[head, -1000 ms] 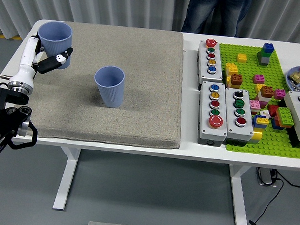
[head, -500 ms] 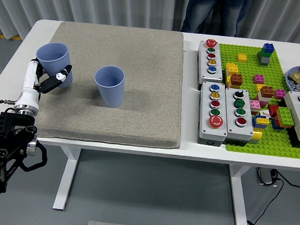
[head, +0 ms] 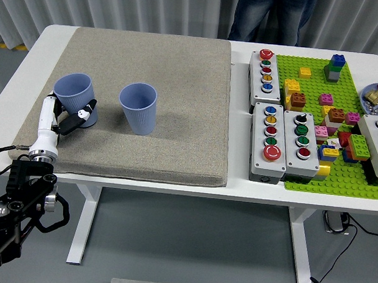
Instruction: Pick cup pour cup place
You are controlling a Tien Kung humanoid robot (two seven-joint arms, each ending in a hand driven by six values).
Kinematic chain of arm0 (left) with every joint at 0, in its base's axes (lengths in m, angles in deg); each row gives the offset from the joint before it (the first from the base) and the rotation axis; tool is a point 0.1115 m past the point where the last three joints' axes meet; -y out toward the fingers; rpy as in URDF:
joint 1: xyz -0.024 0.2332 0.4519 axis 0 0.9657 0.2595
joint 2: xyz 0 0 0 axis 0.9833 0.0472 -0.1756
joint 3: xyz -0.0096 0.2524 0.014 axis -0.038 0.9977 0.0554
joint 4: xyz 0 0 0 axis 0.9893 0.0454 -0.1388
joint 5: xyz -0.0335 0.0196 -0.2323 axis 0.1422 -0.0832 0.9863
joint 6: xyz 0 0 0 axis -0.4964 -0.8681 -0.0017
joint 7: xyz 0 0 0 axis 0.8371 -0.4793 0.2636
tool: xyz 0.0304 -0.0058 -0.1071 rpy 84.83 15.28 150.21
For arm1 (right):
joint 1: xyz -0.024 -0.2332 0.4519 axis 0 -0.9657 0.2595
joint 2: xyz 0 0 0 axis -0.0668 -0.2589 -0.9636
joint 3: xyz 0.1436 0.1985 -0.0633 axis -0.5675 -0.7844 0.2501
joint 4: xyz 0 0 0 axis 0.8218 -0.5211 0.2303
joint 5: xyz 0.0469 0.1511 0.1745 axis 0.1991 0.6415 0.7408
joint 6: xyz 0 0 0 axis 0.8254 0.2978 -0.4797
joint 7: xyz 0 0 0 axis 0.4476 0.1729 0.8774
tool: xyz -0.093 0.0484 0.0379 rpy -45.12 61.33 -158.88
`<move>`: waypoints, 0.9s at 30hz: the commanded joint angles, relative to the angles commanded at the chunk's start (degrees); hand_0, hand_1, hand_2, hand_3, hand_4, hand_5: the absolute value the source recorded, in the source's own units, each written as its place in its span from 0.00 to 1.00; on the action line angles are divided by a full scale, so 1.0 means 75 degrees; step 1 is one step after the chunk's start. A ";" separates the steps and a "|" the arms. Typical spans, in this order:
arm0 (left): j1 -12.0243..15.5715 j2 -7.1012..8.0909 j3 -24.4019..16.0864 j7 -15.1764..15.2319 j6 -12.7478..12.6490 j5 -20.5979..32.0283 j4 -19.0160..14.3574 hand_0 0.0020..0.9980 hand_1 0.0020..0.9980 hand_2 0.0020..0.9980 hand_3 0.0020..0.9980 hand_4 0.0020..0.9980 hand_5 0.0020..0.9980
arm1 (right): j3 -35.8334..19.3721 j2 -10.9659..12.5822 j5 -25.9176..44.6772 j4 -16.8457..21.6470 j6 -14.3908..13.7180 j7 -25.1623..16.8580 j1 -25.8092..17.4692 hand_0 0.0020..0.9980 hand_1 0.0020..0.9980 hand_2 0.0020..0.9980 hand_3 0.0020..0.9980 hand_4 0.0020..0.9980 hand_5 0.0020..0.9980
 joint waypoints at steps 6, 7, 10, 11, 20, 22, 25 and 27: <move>0.0042 0.0021 -0.0050 0.0067 0.0265 -0.0322 0.0025 0.60 0.65 0.72 0.71 0.84 0.25 | 0.0005 -0.0013 -0.0008 0.0000 0.0002 0.0012 -0.0007 0.77 0.70 0.74 0.63 0.23 0.18; 0.0045 0.0026 -0.0062 0.0045 0.0332 -0.0433 0.0015 0.60 0.65 0.72 0.71 0.84 0.25 | 0.0006 -0.0014 -0.0012 0.0000 0.0003 0.0016 -0.0008 0.77 0.70 0.74 0.63 0.23 0.18; 0.0061 0.0025 -0.0120 -0.0026 0.0458 -0.0651 -0.0027 0.69 0.75 0.90 0.93 0.92 0.33 | 0.0018 -0.0017 0.0001 0.0000 0.0000 0.0013 -0.0011 0.77 0.70 0.74 0.63 0.23 0.19; 0.0066 0.0021 -0.0141 -0.0048 0.0493 -0.0714 -0.0036 0.69 0.75 0.90 0.93 0.92 0.33 | 0.0027 -0.0017 0.0008 0.0000 -0.0001 0.0011 -0.0011 0.77 0.70 0.74 0.63 0.23 0.19; 0.0117 0.0043 -0.0287 -0.0152 0.0582 -0.0850 -0.0086 0.75 0.80 1.00 1.00 0.96 0.40 | 0.0067 -0.0015 0.0020 0.0000 0.0005 0.0019 -0.0045 0.77 0.70 0.74 0.63 0.23 0.19; 0.0130 0.0046 -0.0309 -0.0152 0.0580 -0.0843 -0.0093 0.76 0.82 1.00 1.00 0.99 0.42 | 0.0073 -0.0015 0.0027 0.0000 0.0006 0.0020 -0.0051 0.77 0.70 0.74 0.63 0.23 0.18; 0.0136 0.0050 -0.0326 -0.0154 0.0588 -0.0839 -0.0102 0.76 0.82 1.00 1.00 0.99 0.42 | 0.0084 -0.0009 0.0039 0.0000 0.0016 0.0025 -0.0045 0.77 0.70 0.74 0.63 0.23 0.18; 0.0138 0.0055 -0.0338 -0.0157 0.0602 -0.0850 -0.0114 0.77 0.82 1.00 1.00 0.99 0.43 | 0.0073 -0.0010 0.0033 0.0000 0.0016 0.0027 -0.0036 0.77 0.70 0.74 0.63 0.23 0.19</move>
